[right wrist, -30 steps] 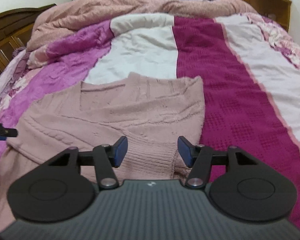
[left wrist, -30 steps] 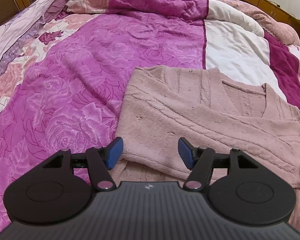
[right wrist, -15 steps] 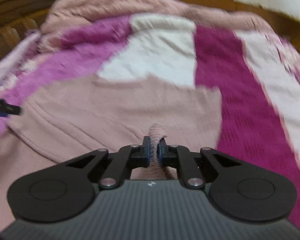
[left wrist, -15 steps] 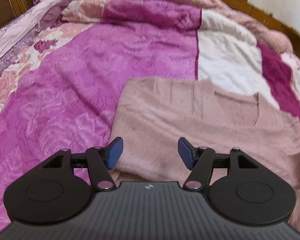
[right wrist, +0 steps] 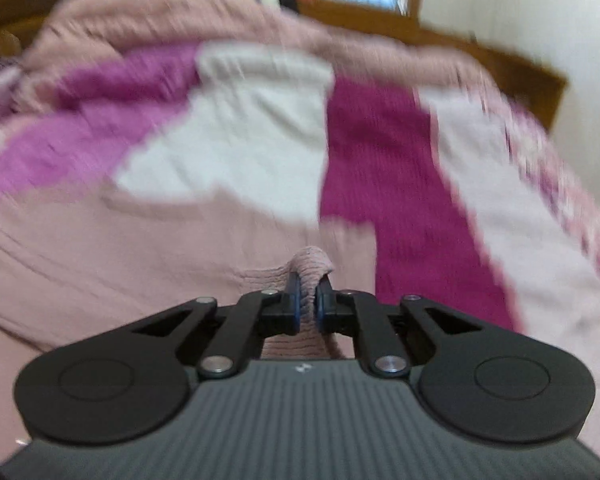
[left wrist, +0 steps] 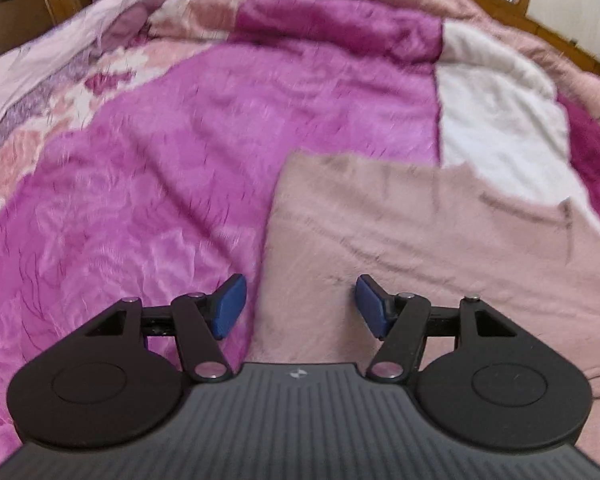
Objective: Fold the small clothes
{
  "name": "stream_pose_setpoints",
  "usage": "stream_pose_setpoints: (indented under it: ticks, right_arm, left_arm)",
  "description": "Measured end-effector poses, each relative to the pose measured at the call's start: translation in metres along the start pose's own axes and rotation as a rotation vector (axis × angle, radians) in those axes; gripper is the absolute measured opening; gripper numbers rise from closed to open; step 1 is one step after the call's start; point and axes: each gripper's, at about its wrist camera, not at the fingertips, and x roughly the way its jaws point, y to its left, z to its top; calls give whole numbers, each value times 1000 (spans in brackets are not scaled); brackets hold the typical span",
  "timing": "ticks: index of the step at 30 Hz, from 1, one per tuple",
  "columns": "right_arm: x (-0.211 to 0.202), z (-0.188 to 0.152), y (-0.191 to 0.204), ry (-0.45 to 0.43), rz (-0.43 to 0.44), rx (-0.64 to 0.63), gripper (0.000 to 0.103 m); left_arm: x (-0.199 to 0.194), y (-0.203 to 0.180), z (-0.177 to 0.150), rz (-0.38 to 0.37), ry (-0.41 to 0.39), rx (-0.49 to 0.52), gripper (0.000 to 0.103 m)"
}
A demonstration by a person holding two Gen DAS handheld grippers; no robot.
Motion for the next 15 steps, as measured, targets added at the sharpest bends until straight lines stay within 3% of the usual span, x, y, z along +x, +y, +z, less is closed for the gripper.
stream_pose_setpoints:
  ticks: [3, 7, 12, 15]
  right_arm:
    - [27, -21, -7, 78, 15, 70, 11]
    - [30, -25, -7, 62, 9, 87, 13]
    - [14, -17, -10, 79, -3, 133, 24]
    - [-8, -14, -11, 69, 23, 142, 25]
  left_arm:
    - [6, 7, -4, -15, -9, -14, 73]
    - [7, 6, -4, -11, -13, 22, 73]
    - [-8, 7, -2, -20, -3, 39, 73]
    - [-25, 9, -1, -51, -1, 65, 73]
